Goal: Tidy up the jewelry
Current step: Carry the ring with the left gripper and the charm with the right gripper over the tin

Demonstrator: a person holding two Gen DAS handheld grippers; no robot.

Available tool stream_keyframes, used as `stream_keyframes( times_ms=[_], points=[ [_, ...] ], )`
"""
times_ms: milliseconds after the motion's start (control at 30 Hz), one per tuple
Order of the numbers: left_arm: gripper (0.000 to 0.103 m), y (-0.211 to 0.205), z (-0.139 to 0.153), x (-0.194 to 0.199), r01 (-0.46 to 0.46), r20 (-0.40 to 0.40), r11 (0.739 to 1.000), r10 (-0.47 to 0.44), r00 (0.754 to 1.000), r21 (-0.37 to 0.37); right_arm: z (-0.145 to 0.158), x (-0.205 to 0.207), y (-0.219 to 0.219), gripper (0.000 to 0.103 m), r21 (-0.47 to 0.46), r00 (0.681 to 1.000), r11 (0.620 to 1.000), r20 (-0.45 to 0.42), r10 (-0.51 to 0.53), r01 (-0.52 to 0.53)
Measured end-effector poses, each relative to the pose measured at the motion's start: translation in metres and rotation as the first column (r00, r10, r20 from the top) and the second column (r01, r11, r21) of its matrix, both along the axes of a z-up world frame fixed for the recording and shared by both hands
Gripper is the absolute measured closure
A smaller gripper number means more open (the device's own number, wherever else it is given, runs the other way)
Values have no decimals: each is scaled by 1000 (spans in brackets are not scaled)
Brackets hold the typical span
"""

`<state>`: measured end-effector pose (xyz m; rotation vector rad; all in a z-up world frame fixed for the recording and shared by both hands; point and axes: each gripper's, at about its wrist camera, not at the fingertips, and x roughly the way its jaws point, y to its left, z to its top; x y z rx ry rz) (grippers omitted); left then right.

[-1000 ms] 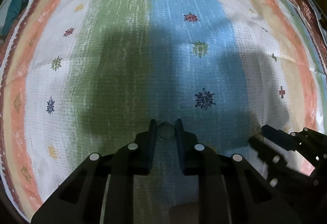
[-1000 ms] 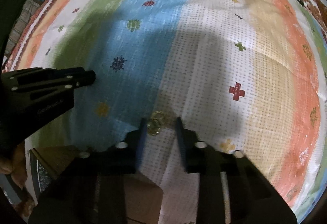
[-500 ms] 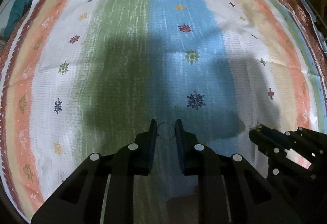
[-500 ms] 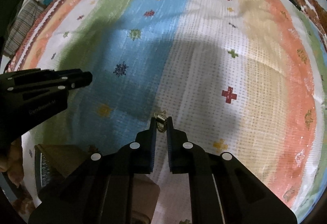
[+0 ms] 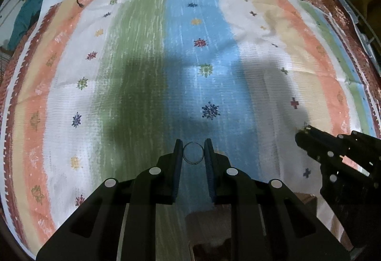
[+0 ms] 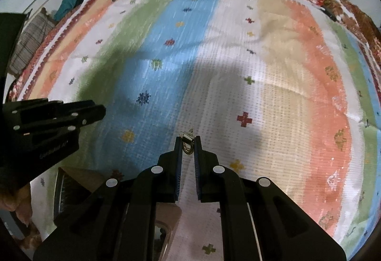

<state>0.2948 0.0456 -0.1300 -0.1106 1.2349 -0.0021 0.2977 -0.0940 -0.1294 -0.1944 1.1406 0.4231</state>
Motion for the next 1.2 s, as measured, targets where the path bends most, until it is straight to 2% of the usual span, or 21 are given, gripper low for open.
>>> stream_keyframes(
  times_ms=[367,567,1200],
  points=[
    [85,-7,36,-28,5,92,1000,-3,996,-29,32,-27,0,92,30,998,999,63,28,-30],
    [85,-13,51,-44,22,134,1000,-20,991,-15,47,-42,-3,92,42,994,998,102,35,-39],
    [85,-27,90,-82,63,236,998,-56,970,-24,69,-71,-15,92,58,985,997,167,40,-50]
  ],
)
